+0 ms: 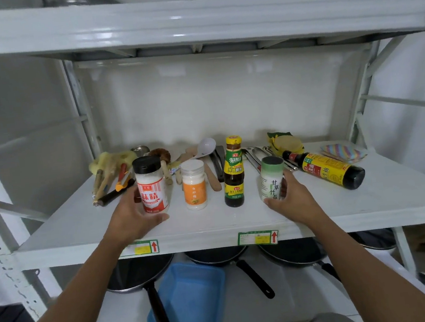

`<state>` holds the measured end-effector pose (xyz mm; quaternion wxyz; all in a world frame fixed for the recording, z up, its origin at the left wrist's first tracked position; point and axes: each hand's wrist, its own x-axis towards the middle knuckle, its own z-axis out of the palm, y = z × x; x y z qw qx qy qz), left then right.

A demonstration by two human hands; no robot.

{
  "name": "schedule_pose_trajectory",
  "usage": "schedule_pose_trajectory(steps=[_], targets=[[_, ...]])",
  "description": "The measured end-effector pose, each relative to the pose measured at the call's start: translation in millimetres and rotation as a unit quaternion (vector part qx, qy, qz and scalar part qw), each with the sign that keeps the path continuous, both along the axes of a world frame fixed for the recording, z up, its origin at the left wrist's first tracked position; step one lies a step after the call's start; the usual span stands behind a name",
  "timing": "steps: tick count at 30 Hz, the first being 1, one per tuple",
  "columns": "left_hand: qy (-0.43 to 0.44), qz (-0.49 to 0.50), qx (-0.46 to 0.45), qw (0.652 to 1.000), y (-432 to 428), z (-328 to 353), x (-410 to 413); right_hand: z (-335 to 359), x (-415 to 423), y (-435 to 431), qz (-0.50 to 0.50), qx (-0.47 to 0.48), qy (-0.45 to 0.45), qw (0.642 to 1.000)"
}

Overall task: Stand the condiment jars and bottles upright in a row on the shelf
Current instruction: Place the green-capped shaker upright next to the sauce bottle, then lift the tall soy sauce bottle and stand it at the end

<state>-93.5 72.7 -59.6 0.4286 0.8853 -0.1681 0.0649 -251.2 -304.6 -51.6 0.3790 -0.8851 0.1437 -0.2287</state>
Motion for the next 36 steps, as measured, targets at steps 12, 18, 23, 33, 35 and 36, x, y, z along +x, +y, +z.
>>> schedule_pose_trajectory(steps=[12, 18, 23, 33, 35, 36], targets=[[-0.339, -0.069, -0.038, 0.938, -59.2, 29.7, -83.6, 5.8, -31.6, -37.6, 0.01, 0.064, -0.015, 0.998], [-0.302, -0.16, 0.04, 0.939, -156.9, 16.0, -114.9, 13.1, -48.8, -61.6, -0.028, 0.002, -0.001, 1.0], [-0.29, -0.285, 0.053, 0.912, -235.3, 26.7, -133.9, 45.7, -45.8, -106.2, -0.108, -0.141, 0.072, 0.981], [-0.217, -0.399, 0.07, 0.888, -318.3, 1.3, -137.4, 49.2, -5.4, -154.2, -0.194, -0.347, 0.192, 0.897], [-0.156, -0.41, 0.027, 0.898, -319.8, 2.0, -132.8, 50.7, 6.9, -161.2, -0.187, -0.344, 0.208, 0.896], [-0.126, -0.416, 0.003, 0.901, -319.5, 2.2, -130.7, 52.0, 11.9, -164.1, -0.189, -0.349, 0.22, 0.891]])
